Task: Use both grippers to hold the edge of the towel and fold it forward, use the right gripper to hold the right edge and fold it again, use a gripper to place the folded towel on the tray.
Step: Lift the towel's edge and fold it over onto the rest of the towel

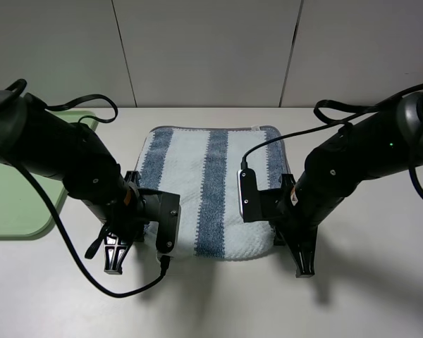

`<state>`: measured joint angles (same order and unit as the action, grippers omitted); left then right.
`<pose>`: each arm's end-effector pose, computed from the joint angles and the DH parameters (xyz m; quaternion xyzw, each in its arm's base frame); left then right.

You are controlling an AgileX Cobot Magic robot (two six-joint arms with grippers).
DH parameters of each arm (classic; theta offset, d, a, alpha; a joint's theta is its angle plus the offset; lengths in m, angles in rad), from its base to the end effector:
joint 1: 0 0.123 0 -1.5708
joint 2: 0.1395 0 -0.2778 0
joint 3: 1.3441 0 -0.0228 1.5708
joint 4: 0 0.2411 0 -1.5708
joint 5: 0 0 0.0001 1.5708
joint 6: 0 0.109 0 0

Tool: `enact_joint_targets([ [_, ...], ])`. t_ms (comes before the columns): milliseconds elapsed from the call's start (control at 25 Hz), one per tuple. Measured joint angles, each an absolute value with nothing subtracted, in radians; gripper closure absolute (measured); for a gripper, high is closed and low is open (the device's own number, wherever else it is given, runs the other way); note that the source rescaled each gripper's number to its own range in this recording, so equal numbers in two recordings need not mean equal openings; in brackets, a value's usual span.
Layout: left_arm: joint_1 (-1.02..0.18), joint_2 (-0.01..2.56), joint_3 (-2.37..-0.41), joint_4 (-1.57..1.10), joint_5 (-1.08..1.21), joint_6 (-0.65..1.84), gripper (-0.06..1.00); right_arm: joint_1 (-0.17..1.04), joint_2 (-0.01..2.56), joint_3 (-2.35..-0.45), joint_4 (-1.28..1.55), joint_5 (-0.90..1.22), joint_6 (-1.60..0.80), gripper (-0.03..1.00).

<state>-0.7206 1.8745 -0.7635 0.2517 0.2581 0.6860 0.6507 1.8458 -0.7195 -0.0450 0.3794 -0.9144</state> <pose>0.2268 -0.1899 0.0758 0.7230 0.6741 0.0467 0.1436 0.2161 0.1622 0.0733 -0.7172 0.6926 -0.0198 0.0741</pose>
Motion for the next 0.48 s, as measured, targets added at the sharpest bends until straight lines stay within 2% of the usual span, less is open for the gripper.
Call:
enact_joint_targets([
  [480, -0.721, 1.809, -0.764, 0.250, 0.293, 0.686, 0.94, 0.651, 1.798, -0.717, -0.044, 0.435, -0.914, 0.97],
])
